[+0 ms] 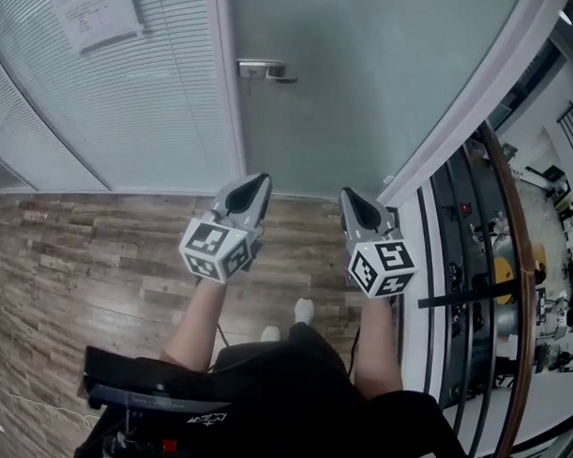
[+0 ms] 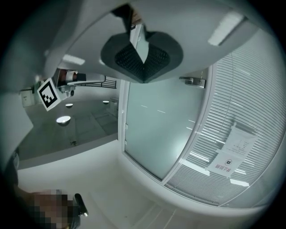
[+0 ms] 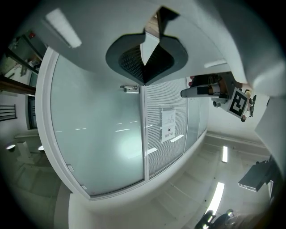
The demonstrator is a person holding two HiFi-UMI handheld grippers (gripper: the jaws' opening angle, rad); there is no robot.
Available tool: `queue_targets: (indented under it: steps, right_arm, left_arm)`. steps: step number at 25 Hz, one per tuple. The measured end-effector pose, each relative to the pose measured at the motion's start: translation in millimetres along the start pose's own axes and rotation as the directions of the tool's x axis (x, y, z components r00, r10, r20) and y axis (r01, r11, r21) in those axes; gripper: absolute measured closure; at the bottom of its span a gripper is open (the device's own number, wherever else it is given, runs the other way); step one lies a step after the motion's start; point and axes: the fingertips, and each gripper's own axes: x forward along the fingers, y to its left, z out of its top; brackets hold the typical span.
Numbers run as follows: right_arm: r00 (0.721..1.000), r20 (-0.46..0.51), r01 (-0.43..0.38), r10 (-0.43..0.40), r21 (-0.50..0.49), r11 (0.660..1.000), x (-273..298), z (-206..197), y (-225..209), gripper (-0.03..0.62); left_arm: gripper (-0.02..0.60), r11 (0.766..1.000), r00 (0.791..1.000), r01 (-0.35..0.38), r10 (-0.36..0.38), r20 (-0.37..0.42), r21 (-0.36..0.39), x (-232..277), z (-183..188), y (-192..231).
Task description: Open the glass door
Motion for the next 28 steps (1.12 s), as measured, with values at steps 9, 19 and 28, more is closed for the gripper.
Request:
queue_targets:
  steps: [9, 19, 28]
  right_arm:
    - [1.0, 0.005, -0.009, 0.009, -0.027, 1.0, 12.6, 2.2, -20.9, 0.591]
    - [0.998, 0.029, -0.062, 0.062, 0.0, 0.998, 37.9, 12.3, -52.9, 0.592]
    - [0.992, 0.029, -0.119, 0.119, -0.009, 0.993, 66.2, 20.8, -73.4, 0.592]
  left_arm:
    - [0.583, 0.998, 0.999, -0.047, 0.047, 0.019, 0.031, 20.7, 4.3, 6.0]
    - [0.583, 0.997, 0.998, -0.058, 0.057, 0.033, 0.049, 58.2, 13.4, 8.1]
    - [0.583, 0.995, 0.996, -0.088, 0.086, 0.037, 0.056, 86.8, 15.8, 18.2]
